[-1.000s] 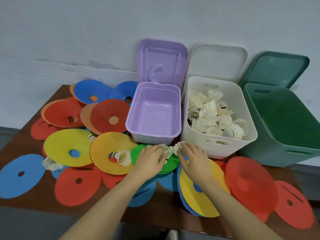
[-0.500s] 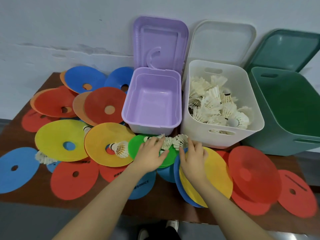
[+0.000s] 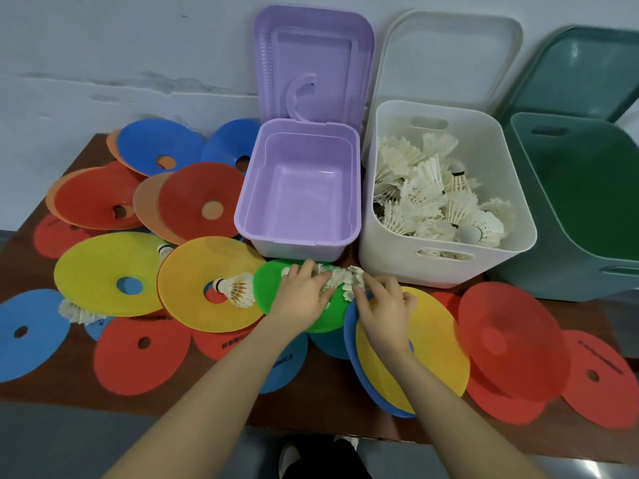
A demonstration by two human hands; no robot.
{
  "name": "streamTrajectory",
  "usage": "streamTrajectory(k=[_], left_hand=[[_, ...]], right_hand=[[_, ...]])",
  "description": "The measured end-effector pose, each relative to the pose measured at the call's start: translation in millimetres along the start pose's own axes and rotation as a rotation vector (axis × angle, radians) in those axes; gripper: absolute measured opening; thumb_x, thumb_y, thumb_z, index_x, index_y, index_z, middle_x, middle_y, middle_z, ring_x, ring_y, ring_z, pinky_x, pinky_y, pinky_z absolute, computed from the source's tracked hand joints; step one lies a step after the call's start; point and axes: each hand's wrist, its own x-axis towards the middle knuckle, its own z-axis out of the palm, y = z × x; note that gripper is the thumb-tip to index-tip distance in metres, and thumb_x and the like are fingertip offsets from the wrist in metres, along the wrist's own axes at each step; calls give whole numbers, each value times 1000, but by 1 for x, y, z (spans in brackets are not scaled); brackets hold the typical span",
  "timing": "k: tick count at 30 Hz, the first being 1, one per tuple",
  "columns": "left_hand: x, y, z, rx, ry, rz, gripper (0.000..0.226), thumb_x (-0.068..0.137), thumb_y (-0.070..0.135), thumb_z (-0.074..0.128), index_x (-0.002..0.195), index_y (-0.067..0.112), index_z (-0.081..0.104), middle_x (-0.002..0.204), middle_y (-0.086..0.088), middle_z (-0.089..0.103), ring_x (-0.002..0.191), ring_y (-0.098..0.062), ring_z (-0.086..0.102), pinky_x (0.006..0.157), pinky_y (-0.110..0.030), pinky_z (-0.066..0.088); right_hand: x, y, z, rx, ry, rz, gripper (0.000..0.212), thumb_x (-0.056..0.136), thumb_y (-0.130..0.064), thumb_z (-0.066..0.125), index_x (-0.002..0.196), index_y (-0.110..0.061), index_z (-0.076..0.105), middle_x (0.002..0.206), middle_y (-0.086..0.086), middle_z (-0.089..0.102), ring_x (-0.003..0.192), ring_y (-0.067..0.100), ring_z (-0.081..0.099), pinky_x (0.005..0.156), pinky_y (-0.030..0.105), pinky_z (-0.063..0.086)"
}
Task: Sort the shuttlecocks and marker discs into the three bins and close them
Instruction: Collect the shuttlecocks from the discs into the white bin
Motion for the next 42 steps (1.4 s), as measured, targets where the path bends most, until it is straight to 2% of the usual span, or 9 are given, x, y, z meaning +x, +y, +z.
streamTrajectory(k=[5, 13, 17, 21, 26, 31, 36, 39, 42], left_hand=[[-7, -4, -3, -134, 84, 18, 27, 91, 32, 55, 104, 14, 70, 139, -4, 45, 125, -23, 40, 97, -32, 26], [-4, 1, -9, -299, 207, -38, 16, 84, 27, 66, 95, 17, 73, 104, 2, 65, 99, -17, 56, 89, -33, 34], [-11, -1, -11, -358, 214, -57, 29, 83, 32, 66, 111, 25, 66, 105, 7, 63, 100, -13, 52, 87, -31, 32], [-15, -2, -9, -349, 222, 17, 16, 83, 31, 66, 97, 26, 72, 102, 9, 63, 101, -15, 51, 84, -30, 29], [-21, -4, -11, -576, 296, -9, 11, 81, 23, 70, 90, 18, 74, 90, 8, 63, 87, -12, 58, 84, -41, 46], [-27, 7, -37, -716, 394, -23, 8, 81, 12, 70, 88, 10, 73, 90, 4, 61, 86, -8, 58, 82, -25, 48], [-32, 0, -40, -569, 326, -103, 12, 84, 19, 67, 93, 12, 72, 89, 6, 59, 84, -12, 58, 79, -35, 49], [-36, -8, -34, -477, 293, -160, 13, 86, 21, 65, 94, 13, 71, 90, 9, 55, 87, -13, 56, 78, -33, 47], [-40, -20, -27, -442, 297, -185, 13, 85, 20, 65, 93, 11, 71, 98, 6, 54, 92, -13, 55, 79, -30, 45]], right_hand=[[7, -3, 6, -43, -2, -30, 29, 82, -42, 58, 102, -23, 68, 108, -7, 66, 102, 15, 59, 84, 28, 18], [12, -1, 1, -46, -14, -148, 26, 87, -39, 52, 97, -26, 72, 101, -10, 69, 94, 13, 61, 80, 26, 15], [13, -5, 3, -20, 42, -259, 30, 88, -35, 46, 92, -22, 73, 95, -9, 71, 89, 12, 64, 80, 31, 29], [13, -7, 2, 17, 63, -311, 28, 87, -33, 49, 91, -20, 73, 93, -8, 72, 89, 11, 64, 77, 29, 35], [18, -10, -3, 107, 53, -393, 27, 89, -29, 50, 92, -14, 73, 91, -4, 72, 85, 14, 66, 71, 34, 51], [26, -33, -19, 196, 90, -410, 29, 89, -28, 51, 91, -9, 73, 87, -1, 72, 79, 14, 66, 68, 27, 52], [21, -44, -26, 199, -195, -225, 21, 89, -28, 61, 104, -18, 71, 98, -4, 72, 87, 14, 66, 71, 28, 51], [18, -38, -22, 174, -410, -182, 40, 86, -30, 64, 125, -19, 59, 118, -4, 65, 104, 12, 60, 84, 21, 43], [20, -31, -11, 121, -510, -219, 59, 82, -29, 68, 135, -17, 47, 124, 1, 59, 112, 18, 54, 95, 30, 40]])
